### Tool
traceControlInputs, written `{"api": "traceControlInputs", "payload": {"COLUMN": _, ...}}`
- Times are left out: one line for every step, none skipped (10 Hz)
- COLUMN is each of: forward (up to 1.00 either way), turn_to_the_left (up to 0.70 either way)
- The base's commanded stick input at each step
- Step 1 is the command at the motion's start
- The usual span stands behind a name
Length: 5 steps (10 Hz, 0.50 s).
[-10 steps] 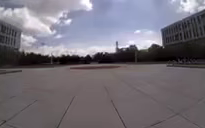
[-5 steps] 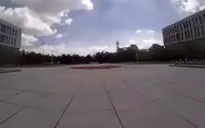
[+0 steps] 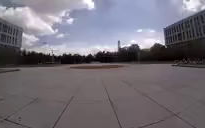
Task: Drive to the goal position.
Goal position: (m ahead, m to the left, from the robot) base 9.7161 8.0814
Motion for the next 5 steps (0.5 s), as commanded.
{"api": "traceControlInputs", "payload": {"forward": 0.70, "turn_to_the_left": 0.00}}
{"api": "traceControlInputs", "payload": {"forward": 0.70, "turn_to_the_left": 0.00}}
{"api": "traceControlInputs", "payload": {"forward": 0.70, "turn_to_the_left": 0.00}}
{"api": "traceControlInputs", "payload": {"forward": 0.70, "turn_to_the_left": 0.00}}
{"api": "traceControlInputs", "payload": {"forward": 0.70, "turn_to_the_left": 0.00}}
